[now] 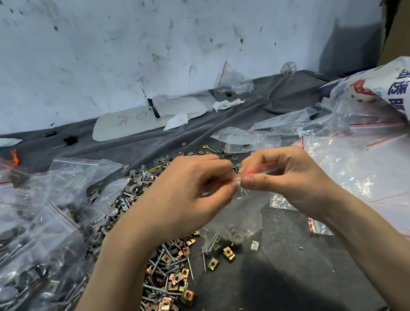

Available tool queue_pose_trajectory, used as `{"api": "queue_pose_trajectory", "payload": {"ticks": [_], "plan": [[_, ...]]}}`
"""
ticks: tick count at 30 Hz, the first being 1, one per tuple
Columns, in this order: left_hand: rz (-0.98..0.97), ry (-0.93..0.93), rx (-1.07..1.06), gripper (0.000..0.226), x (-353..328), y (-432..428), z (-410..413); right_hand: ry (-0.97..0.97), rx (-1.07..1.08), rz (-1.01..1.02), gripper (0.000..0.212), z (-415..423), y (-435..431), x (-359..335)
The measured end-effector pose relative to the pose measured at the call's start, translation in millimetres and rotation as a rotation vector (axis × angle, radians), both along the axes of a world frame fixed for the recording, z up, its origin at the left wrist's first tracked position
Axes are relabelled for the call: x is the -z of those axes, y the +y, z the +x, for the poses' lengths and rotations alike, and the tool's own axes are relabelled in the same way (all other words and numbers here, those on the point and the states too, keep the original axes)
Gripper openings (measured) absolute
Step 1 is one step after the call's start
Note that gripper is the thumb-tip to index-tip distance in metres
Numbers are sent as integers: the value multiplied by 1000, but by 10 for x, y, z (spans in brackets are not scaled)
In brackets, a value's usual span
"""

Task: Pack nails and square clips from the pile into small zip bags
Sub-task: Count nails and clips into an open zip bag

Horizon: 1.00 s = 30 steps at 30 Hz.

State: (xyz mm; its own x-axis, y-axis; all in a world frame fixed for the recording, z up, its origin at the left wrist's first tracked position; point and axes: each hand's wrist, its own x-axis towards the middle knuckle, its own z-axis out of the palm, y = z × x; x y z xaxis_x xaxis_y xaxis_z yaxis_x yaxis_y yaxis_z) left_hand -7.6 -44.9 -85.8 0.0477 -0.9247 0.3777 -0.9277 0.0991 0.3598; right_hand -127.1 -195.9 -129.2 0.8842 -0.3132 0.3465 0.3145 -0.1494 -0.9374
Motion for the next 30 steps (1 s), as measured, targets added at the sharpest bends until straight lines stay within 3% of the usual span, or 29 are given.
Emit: {"api": "queue_pose_trajectory", "payload": {"ticks": [10,14,17,20,23,30], "plan": [[10,33,1,27,-3,9,0,-25,46,103,23,11,-16,102],[11,41,-4,28,4,1,-4,-45,39,68,9,-2,0,116],[12,69,-13,27,25,4,11,-64,25,7,14,-17,11,70],[15,68,-21,22,28,0,9,-40,31,-33,4,-33,26,24],[10,62,-9,19,19,-2,-2,-29,25,-9,16,-54,25,37],[-15,39,-34,18,-12,16,-15,-102,133,-2,14,-52,52,130]]}}
